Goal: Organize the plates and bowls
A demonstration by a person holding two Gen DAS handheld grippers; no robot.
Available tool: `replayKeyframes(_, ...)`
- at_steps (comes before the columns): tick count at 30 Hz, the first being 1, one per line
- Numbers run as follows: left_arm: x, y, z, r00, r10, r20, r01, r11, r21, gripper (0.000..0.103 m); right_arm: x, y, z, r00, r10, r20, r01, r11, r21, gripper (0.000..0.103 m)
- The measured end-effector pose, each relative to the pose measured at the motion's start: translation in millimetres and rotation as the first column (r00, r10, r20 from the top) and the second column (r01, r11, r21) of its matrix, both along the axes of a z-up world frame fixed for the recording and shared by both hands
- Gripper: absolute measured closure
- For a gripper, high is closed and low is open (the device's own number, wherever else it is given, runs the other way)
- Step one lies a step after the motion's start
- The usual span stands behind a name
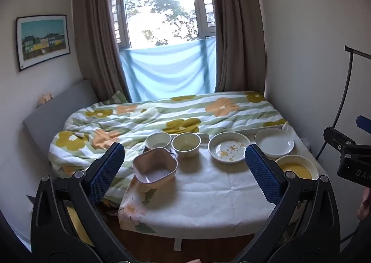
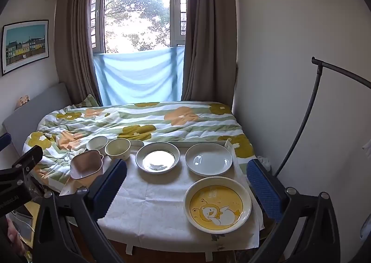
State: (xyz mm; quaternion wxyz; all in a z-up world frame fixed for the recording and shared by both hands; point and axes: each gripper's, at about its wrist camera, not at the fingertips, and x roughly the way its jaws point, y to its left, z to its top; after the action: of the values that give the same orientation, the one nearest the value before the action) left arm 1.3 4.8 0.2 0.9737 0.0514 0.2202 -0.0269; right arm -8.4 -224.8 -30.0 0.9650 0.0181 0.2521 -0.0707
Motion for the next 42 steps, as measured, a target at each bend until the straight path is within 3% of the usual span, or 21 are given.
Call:
replayKeyframes(1,-1.8,4.8,1.3,1.0,0.001,0.014,-0.001,1.0,-0.015,0.0,-0.1,0.0,0.2,1.0,0.002,0.004,-0.002,1.0,0.006,0.0)
replayKeyframes(5,-0.7,-8.0,0.8,0.998,0.035,0.045,-0.038,0.997,0.073,0.0,2.4,-0.2,0.7,1.0,-0.001,0.004,0.001,1.0,0.013,0.0)
replayKeyframes(17,6.1,2.3,5.7,0.997,0.037,0.069,-0.039,0.998,0.04,0.0,12.4,2.2,1.6,1.0,-0.019,0.017,0.019,1.0,-0.002,0.0)
replayKeyframes(42,14.9,4.4,1.7,0.999,0.015,0.041,-0.015,1.0,0.018,0.0,17.3,8.6,-2.6,1.0,-0.014,0.0,0.014,1.0,-0.009,0.0)
